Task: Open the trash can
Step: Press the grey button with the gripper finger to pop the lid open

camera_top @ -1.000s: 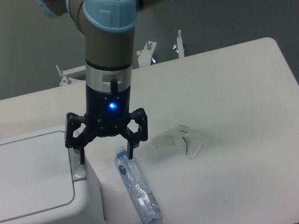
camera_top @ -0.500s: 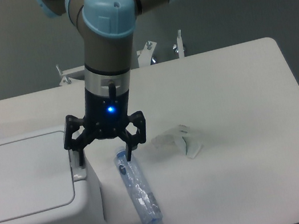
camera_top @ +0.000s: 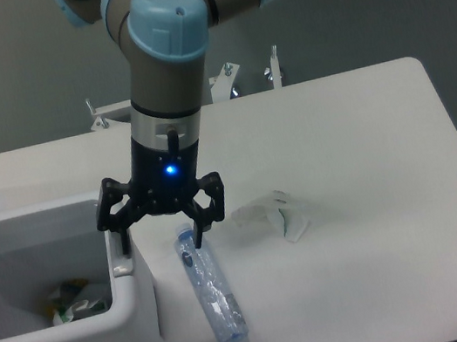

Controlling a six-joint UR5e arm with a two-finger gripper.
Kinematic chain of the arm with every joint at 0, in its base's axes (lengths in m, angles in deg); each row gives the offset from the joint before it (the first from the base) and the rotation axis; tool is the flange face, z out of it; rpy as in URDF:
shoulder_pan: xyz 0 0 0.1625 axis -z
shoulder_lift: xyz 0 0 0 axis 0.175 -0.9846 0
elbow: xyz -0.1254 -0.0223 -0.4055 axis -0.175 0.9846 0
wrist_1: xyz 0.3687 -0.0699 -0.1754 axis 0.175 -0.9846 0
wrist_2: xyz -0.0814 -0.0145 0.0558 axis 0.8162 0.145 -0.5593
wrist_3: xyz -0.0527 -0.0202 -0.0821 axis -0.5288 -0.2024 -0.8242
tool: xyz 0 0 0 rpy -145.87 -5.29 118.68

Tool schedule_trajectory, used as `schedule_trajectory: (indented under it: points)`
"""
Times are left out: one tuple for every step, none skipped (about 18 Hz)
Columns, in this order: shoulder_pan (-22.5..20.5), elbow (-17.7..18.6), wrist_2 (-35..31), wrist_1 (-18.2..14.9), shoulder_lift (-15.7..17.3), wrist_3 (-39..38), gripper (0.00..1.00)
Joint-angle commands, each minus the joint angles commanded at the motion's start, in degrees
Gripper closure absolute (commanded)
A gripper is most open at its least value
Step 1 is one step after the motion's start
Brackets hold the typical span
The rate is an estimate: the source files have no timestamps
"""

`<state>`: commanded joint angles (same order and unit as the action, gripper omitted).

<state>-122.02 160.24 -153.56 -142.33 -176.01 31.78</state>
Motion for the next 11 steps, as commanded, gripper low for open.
schedule_trajectory:
  points:
    - [-1.7, -0.3, -1.7, 0.0, 0.3, 1.7, 0.0]
    - [-3.2, -0.4, -3.9, 0.0, 1.3, 3.3, 0.0]
    - [-4.3, -0.3, -6.0, 0.0, 2.1, 5.4, 0.0]
    - [-5.1, -0.3, -8.7, -0.1, 2.4, 7.5, 0.0]
    - [-5.6, -0.4, -13.0, -0.2, 2.5, 8.8, 0.0]
    - [-6.4, -0.4, -18.0, -0.5, 2.6, 9.6, 0.0]
    - [-7.6, -0.2, -21.3, -1.1, 2.6, 10.3, 0.0]
    - [-8.1, 0.2, -22.3, -1.2, 2.6, 11.1, 0.0]
    - [-9.1, 0.5, -22.5, -1.7, 3.2, 12.5, 0.0]
    - [-10.7, 1.0, -22.6, -2.6, 3.8, 15.0, 0.0]
    - [-12.4, 1.0, -22.3, -3.9, 4.0, 18.2, 0.0]
